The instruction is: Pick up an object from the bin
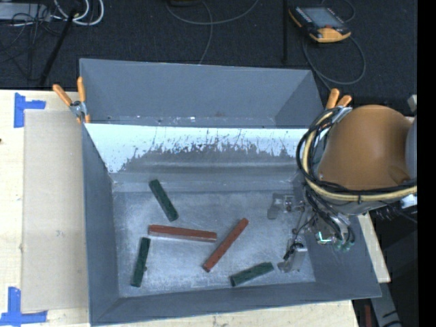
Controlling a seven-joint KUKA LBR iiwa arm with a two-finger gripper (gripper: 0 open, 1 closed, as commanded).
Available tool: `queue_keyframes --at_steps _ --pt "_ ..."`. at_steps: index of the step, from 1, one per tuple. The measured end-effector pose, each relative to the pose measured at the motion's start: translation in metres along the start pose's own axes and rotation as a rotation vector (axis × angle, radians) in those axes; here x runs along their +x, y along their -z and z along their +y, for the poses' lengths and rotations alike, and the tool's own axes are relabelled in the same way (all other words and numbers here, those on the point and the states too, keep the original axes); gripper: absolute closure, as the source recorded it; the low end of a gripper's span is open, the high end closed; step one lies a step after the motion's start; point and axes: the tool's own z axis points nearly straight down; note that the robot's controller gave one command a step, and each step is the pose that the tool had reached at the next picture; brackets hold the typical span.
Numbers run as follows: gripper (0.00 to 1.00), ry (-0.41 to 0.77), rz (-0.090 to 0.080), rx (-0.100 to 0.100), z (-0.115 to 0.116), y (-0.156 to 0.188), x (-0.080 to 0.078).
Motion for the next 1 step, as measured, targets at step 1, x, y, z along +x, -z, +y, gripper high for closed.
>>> queue_keyframes --at_steps 1 --pt "0.00 0.457 -0.023 0.004 0.0072 -0.1584 -0.0077"
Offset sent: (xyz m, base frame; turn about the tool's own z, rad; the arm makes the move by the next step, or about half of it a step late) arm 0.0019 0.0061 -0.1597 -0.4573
